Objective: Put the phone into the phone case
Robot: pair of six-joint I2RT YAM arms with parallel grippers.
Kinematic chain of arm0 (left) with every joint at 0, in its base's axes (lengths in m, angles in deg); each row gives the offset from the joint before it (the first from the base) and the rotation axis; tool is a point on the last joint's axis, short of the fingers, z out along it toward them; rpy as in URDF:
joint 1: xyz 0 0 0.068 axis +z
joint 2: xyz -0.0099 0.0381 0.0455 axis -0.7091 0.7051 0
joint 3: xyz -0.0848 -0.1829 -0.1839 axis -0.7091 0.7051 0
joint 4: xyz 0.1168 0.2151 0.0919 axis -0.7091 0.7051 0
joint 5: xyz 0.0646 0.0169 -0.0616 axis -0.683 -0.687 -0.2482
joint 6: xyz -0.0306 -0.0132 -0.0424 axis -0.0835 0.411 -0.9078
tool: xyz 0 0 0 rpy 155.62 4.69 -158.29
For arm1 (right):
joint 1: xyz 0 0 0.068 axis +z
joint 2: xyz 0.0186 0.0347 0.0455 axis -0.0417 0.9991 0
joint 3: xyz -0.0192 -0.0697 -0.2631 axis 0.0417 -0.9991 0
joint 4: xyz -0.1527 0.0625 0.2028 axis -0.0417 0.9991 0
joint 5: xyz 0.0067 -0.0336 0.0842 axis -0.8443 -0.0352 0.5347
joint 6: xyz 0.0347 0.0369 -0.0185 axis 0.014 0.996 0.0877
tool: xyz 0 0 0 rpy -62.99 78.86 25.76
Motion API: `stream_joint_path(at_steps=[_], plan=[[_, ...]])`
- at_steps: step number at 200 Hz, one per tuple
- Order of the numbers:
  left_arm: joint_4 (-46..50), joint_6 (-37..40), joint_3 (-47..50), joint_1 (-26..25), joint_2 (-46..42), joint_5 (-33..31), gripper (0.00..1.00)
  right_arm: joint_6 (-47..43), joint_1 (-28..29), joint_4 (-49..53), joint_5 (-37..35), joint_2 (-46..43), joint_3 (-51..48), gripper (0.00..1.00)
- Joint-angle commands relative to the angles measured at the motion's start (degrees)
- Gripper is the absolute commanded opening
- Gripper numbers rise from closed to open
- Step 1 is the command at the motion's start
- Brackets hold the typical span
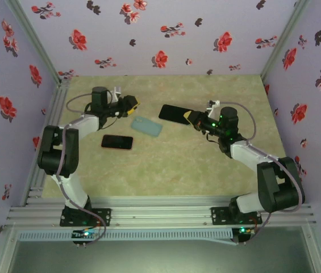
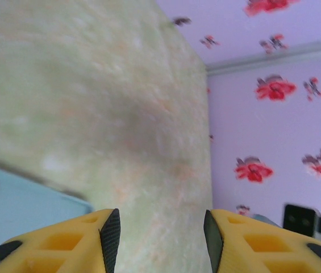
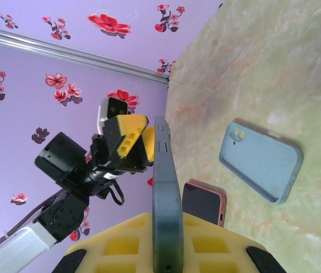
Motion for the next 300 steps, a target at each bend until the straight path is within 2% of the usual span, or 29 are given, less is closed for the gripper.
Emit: stream_joint_path(at_steps=[1, 65, 149, 220, 300], plan=[[8.0, 6.9, -0.7, 1.4, 0.3, -4.4, 0.47, 0.7, 0.3, -3.0, 0.6, -1.3, 0.0, 0.0], [14.5, 11.9, -5.5, 1.7, 7.7, -8.4, 0.46, 0.8, 0.8, -3.7, -0.2, 1.6, 1.0, 0.0], [16.5, 15.4, -9.5, 1.2, 14.0, -8.6, 0.46, 2.0, 2.6, -6.4, -0.8, 7.6, 3.8, 0.0], [18.5, 17.2, -13.6, -1.6, 18.4, -9.4, 0.47, 1.7, 2.7, -5.6, -0.7, 8.2, 4.5, 0.0], [18.6, 16.8, -11.6, -6.7, 17.6, -10.2, 0.46, 0.6, 2.7, -3.8, -0.5, 5.9, 3.5, 0.0]])
